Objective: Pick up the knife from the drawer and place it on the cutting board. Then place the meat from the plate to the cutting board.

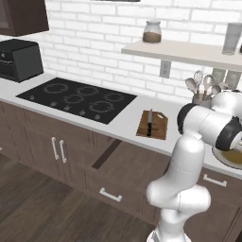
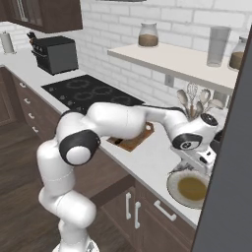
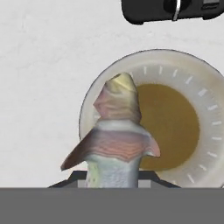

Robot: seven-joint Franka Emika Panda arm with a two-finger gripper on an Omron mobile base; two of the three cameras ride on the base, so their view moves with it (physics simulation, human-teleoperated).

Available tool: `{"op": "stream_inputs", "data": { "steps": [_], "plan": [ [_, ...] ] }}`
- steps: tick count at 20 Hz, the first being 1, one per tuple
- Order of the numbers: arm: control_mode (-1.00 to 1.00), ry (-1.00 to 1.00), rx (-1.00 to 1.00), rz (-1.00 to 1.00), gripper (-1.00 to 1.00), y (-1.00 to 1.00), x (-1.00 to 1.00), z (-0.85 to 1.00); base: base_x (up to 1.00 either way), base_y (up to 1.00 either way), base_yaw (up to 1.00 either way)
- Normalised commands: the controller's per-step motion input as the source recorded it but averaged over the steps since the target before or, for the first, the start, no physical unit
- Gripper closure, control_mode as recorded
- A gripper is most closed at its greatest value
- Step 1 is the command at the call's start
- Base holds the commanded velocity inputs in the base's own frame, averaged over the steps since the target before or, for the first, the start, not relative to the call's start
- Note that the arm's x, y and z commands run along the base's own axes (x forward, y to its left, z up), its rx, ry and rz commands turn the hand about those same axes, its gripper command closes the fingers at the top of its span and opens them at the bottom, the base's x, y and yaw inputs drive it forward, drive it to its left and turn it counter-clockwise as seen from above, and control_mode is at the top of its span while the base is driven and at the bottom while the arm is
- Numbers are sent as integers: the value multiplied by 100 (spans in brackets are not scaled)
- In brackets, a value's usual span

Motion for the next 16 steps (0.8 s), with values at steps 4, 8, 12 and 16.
{"op": "stream_inputs", "data": {
  "steps": [4, 8, 12, 16],
  "plan": [
    [-100, -2, 0, 25, 100, 100, 0, 16, 0, 0, 0],
    [-100, -8, 0, 15, 100, 100, 0, 35, 0, 0, 0],
    [-100, -1, 0, 18, 100, 100, 12, 12, 0, 0, 0],
    [-100, 2, -1, 18, 100, 100, 44, -13, 0, 0, 0]
  ]
}}
